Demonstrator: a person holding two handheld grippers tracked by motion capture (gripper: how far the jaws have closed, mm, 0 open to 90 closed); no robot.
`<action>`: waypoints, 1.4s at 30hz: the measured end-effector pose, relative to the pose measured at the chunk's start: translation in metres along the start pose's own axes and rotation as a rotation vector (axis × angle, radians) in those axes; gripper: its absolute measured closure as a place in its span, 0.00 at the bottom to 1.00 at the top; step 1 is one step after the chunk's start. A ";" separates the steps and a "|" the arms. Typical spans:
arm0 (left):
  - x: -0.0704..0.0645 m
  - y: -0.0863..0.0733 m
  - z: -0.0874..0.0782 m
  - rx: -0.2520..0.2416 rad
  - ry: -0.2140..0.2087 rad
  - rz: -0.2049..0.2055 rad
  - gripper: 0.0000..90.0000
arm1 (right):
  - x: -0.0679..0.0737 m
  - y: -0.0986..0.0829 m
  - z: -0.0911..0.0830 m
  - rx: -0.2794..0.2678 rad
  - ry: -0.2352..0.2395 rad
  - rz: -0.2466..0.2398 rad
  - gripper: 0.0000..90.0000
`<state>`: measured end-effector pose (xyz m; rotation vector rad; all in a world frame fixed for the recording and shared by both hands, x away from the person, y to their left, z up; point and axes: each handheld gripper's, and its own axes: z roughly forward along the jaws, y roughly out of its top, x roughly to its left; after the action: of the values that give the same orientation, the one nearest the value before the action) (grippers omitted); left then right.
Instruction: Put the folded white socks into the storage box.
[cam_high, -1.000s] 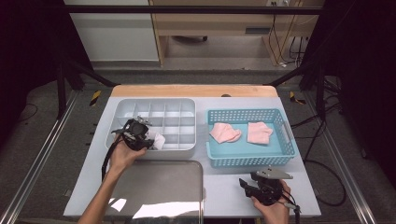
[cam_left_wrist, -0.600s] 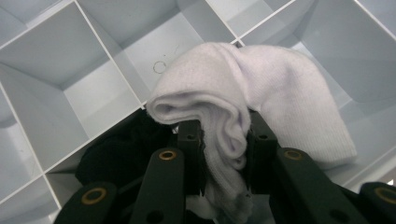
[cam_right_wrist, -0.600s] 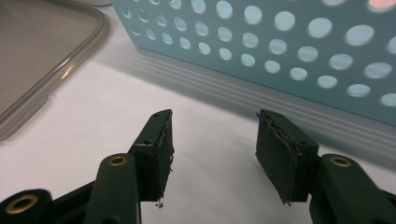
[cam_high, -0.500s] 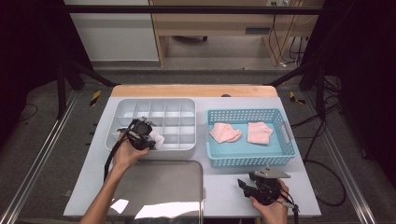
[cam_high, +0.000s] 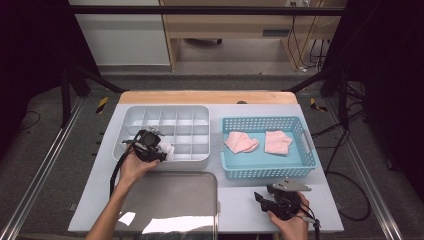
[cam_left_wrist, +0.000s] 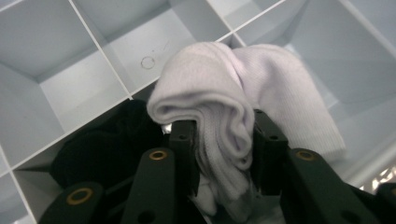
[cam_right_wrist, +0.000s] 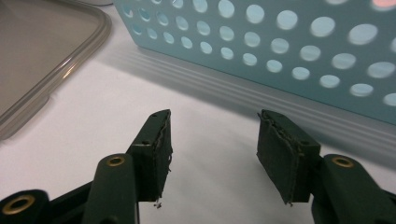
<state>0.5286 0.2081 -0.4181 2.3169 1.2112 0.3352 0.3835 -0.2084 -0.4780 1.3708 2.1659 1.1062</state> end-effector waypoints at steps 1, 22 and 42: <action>0.000 0.000 0.000 0.000 0.000 0.000 0.69 | 0.000 0.000 0.000 0.000 0.000 0.000 0.49; -0.008 0.001 0.005 0.033 0.065 -0.012 0.78 | 0.000 0.001 0.001 -0.002 0.011 0.002 0.51; 0.005 -0.017 -0.010 -0.168 -0.025 -0.108 0.79 | -0.003 0.000 -0.005 -0.020 0.002 0.007 0.51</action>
<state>0.5151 0.2234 -0.4185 2.0987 1.2407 0.3551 0.3818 -0.2132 -0.4754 1.3702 2.1467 1.1293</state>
